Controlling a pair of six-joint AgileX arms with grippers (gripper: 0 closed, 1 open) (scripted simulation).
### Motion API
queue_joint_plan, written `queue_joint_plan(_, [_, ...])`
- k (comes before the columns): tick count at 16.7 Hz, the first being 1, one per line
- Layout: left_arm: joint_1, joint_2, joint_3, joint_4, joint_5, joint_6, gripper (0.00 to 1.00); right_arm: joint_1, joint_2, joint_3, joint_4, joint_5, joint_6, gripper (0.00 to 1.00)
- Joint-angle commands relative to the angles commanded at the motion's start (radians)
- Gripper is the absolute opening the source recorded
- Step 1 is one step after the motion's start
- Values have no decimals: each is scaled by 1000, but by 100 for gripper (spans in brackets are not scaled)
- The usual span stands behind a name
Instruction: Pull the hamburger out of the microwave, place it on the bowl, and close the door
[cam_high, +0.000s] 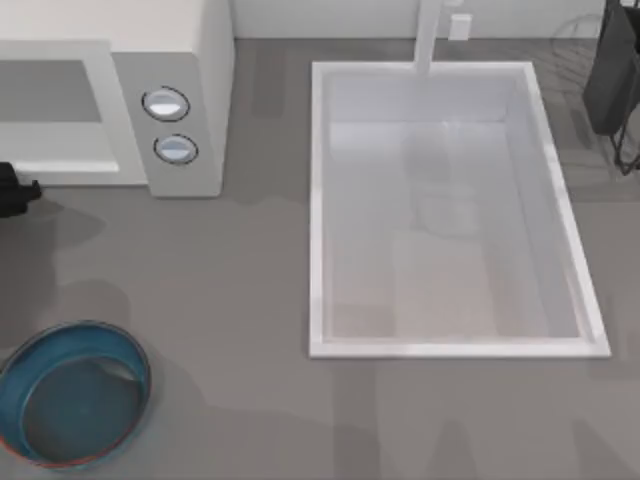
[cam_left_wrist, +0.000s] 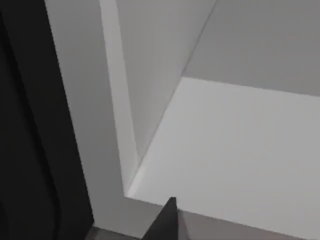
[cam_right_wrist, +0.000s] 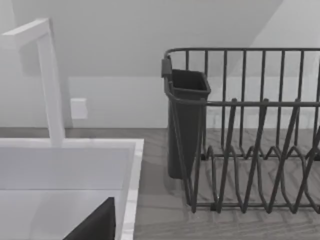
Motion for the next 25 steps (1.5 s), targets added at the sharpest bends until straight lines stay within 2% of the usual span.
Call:
queue_joint_plan(4, [44, -80, -271, 180, 40, 13, 0, 0, 0, 0, 0, 0, 0, 100])
queue_joint_plan(7, [66, -125, -396, 274, 62, 20, 0, 0, 0, 0, 0, 0, 0, 100])
queue_joint_plan(14, [68, -136, -424, 298, 66, 23, 0, 0, 0, 0, 0, 0, 0, 100])
queue_joint_plan(18, [68, -233, -413, 200, 65, 23, 0, 0, 0, 0, 0, 0, 0, 100])
queue_joint_plan(25, [69, -571, -389, -175, 61, 24, 0, 0, 0, 0, 0, 0, 0, 100])
